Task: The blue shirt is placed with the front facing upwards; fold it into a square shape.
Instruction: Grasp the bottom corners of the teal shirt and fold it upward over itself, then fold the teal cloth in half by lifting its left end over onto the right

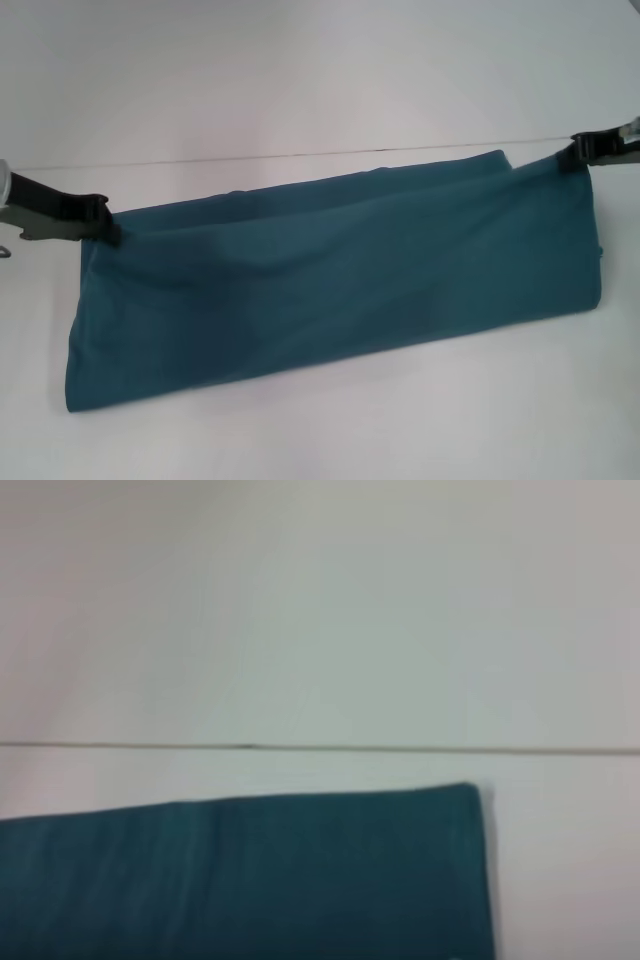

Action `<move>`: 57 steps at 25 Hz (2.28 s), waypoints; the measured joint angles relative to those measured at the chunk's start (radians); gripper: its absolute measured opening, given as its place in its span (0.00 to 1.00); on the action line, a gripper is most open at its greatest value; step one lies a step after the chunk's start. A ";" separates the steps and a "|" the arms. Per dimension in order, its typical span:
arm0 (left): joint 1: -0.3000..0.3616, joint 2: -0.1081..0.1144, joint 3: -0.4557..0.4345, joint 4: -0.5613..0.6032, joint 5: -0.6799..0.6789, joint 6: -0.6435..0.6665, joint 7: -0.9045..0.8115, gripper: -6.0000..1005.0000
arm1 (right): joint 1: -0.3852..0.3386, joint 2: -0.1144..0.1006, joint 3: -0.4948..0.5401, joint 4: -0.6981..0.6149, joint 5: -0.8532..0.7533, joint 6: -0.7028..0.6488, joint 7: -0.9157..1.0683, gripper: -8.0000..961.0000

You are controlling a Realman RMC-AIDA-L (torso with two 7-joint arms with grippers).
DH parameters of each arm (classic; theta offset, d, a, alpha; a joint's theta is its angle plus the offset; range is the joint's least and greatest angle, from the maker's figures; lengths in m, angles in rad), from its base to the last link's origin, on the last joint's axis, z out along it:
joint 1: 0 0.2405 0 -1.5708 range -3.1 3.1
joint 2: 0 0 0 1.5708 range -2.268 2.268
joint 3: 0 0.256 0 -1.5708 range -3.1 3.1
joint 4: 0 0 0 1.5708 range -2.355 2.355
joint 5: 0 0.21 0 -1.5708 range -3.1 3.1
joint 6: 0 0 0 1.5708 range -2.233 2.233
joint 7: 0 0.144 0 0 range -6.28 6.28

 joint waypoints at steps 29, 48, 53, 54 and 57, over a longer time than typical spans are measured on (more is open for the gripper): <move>-0.055 -0.036 0.039 -0.067 0.040 -0.283 -0.014 0.04 | 0.155 0.044 -0.082 0.228 -0.252 0.410 0.104 0.18; -0.036 -0.047 0.027 -0.043 0.042 -0.333 -0.060 0.29 | 0.160 0.022 -0.125 0.227 -0.264 0.426 0.121 0.35; -0.014 -0.045 -0.007 -0.018 0.043 -0.334 -0.076 0.50 | 0.158 0.005 -0.111 0.222 -0.242 0.414 0.125 0.49; 0.000 -0.051 -0.017 0.005 0.037 -0.331 -0.076 0.54 | 0.157 0.002 -0.105 0.218 -0.225 0.405 0.120 0.53; 0.041 -0.070 -0.029 0.080 0.003 -0.316 -0.076 0.60 | 0.143 -0.012 -0.083 0.211 -0.136 0.367 0.082 0.67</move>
